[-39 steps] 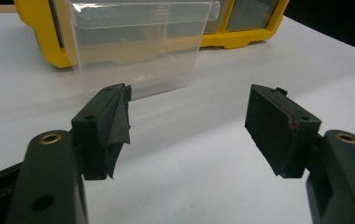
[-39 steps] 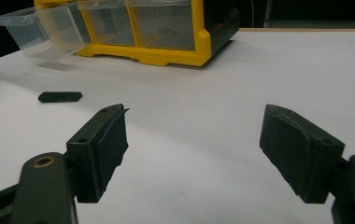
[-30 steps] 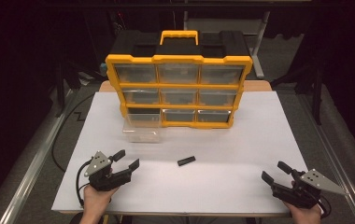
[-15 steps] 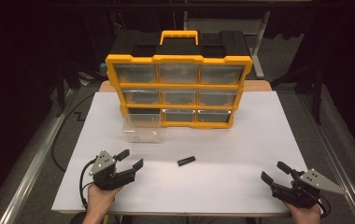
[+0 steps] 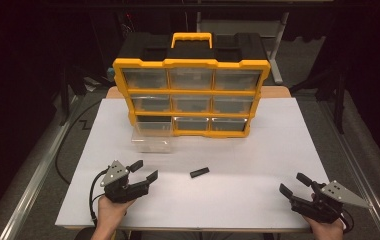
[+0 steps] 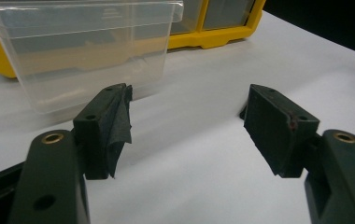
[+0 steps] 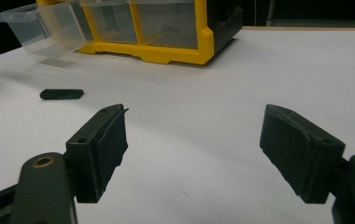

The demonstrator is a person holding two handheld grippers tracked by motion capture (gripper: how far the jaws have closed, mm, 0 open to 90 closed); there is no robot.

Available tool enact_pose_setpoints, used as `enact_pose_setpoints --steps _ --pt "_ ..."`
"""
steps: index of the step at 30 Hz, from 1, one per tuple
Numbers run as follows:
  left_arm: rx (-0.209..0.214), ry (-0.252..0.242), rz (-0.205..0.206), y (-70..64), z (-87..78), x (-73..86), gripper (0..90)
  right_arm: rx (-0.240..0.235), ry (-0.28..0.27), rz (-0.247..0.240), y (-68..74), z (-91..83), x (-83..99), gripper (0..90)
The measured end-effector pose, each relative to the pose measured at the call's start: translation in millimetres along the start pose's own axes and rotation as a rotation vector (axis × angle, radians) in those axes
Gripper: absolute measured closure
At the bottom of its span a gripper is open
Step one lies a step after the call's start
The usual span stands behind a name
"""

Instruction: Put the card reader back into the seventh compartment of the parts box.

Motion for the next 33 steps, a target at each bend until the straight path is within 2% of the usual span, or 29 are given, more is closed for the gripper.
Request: enact_pose_setpoints --steps 33 --pt "0.052 0.031 0.040 -20.6 24.5 -5.8 32.4 -0.003 0.001 0.003 -0.4 0.2 0.2 23.7"
Point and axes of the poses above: each handheld gripper's, and its own axes: z roughly forward along the jaws, x roughly out of its underside, y roughly to its left, the point moved 1 cm from there along z, roughly forward along the jaws, and after that the axes turned 7 degrees about -z, right-handed, at the moved point
